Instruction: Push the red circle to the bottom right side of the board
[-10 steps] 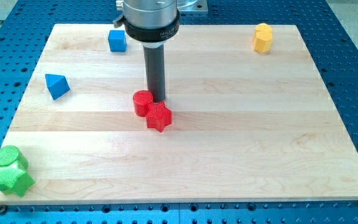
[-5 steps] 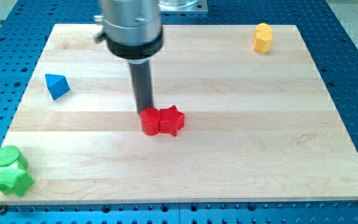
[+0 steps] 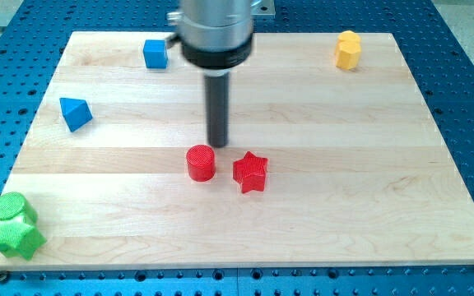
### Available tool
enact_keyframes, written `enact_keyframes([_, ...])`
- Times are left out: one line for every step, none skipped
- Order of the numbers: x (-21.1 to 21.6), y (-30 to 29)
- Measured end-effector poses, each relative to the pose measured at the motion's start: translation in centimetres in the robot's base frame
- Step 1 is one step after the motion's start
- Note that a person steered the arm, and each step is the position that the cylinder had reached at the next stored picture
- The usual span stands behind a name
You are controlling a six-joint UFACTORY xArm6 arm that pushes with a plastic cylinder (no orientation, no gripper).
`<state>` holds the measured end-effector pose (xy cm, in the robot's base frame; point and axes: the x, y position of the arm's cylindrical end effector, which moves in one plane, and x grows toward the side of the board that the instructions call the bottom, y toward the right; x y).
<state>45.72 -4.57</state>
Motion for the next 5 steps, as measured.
enact_keyframes([3.3,-1.3])
enact_keyframes([4.8,-1.1])
enact_keyframes([5.9,-6.0])
enact_keyframes([8.1,-1.3])
enact_keyframes([7.4,3.7])
